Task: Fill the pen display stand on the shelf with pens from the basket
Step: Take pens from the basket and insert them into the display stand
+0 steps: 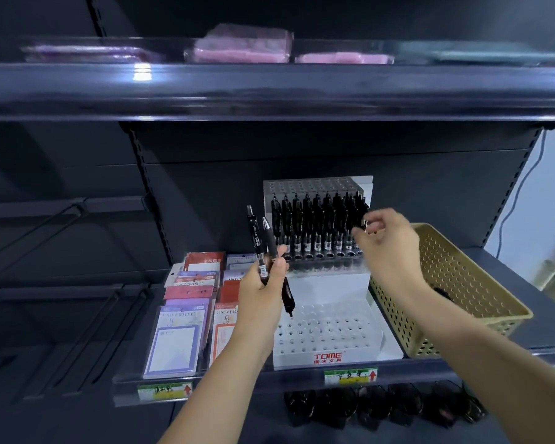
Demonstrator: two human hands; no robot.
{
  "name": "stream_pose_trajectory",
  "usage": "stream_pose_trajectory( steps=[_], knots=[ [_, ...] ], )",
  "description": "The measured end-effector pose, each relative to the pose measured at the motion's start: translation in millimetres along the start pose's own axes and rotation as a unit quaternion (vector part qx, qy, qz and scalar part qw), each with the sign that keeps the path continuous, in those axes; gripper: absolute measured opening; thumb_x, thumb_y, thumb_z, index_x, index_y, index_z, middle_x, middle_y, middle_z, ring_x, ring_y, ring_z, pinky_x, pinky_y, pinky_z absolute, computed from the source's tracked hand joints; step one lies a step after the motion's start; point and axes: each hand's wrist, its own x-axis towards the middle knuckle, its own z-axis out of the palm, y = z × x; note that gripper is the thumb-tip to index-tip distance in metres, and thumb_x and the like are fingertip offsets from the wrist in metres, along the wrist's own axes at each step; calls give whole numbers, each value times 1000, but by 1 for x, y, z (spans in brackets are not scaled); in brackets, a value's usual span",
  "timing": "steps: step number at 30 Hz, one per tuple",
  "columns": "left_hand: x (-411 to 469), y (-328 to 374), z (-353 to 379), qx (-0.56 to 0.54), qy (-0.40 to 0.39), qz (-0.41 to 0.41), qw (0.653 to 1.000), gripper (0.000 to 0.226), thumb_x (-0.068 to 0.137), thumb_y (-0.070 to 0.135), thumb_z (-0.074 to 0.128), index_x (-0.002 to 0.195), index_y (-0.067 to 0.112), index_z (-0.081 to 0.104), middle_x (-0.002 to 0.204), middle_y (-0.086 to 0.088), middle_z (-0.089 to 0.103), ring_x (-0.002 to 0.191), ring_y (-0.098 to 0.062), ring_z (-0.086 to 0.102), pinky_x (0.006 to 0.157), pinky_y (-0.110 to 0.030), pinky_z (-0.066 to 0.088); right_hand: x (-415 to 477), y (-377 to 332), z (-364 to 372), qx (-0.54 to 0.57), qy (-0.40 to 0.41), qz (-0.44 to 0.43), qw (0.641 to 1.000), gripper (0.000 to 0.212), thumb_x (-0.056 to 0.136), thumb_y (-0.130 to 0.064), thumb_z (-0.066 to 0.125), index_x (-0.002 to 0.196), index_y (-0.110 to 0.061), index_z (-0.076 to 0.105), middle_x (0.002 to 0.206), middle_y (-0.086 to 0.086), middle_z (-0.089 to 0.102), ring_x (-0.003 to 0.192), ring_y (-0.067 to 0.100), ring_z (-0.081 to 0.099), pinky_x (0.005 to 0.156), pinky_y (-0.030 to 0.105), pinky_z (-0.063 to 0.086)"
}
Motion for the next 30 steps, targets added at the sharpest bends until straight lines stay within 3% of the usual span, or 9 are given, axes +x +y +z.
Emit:
stream_pose_trajectory(
  steps=[5,7,12,17,21,24,28,30],
  knots=[
    [-4,-1,-1,-24,1,9,1000,18,95,29,51,107,38,62,99,24,62,99,8,53,80,-18,39,-45,-32,16,53,-223,-15,973,4,86,-21,66,86,-24,64,79,-12,61,71,1,56,69,17,49],
    [-4,0,-2,-34,0,16,999,19,95,26,51,106,37,62,102,22,63,103,6,54,87,-20,41,-54,-37,25,76,-263,-20,962,6,84,-21,69,89,-19,68,74,-14,61,66,-2,54,67,12,45],
    [-4,2,-10,-51,3,21,998,18,95,23,51,99,36,63,89,24,67,88,12,61,72,-10,44,-63,-44,39,83,-283,-11,956,14,81,-17,72,94,-13,69,73,-10,63,61,-3,53,64,14,43],
    [-2,-2,-21,-47,31,4,998,14,94,26,52,96,33,63,96,9,68,98,-10,62,82,-26,49,-69,-46,45,66,-311,-13,948,15,84,-21,70,97,-15,69,80,-4,66,62,-2,55,57,8,41],
    [3,-9,-33,-18,75,-3,997,18,94,33,51,108,37,62,109,4,64,109,-18,57,101,-40,43,-71,-47,45,90,-366,28,926,4,88,-21,64,87,-17,66,77,-1,64,64,6,58,64,23,51],
    [4,-10,-38,38,104,-4,994,40,95,40,44,131,22,47,130,-1,53,122,-20,47,106,-43,37,-70,-48,43,108,-373,60,920,8,91,-18,60,83,-18,63,78,1,62,58,4,61,59,22,54],
    [6,-8,-50,14,128,-29,991,38,96,43,41,127,22,43,132,3,50,126,-21,43,105,-38,36,-62,-45,33,84,-351,63,931,5,89,-16,62,86,-18,65,84,3,66,61,8,62,65,27,55],
    [7,-10,-55,7,120,-35,992,54,93,50,41,139,20,38,143,3,42,133,-19,37,110,-40,32,-56,-42,28,64,-333,49,939,5,87,-14,66,90,-17,67,88,5,68,66,10,61,72,31,56]
  ],
)
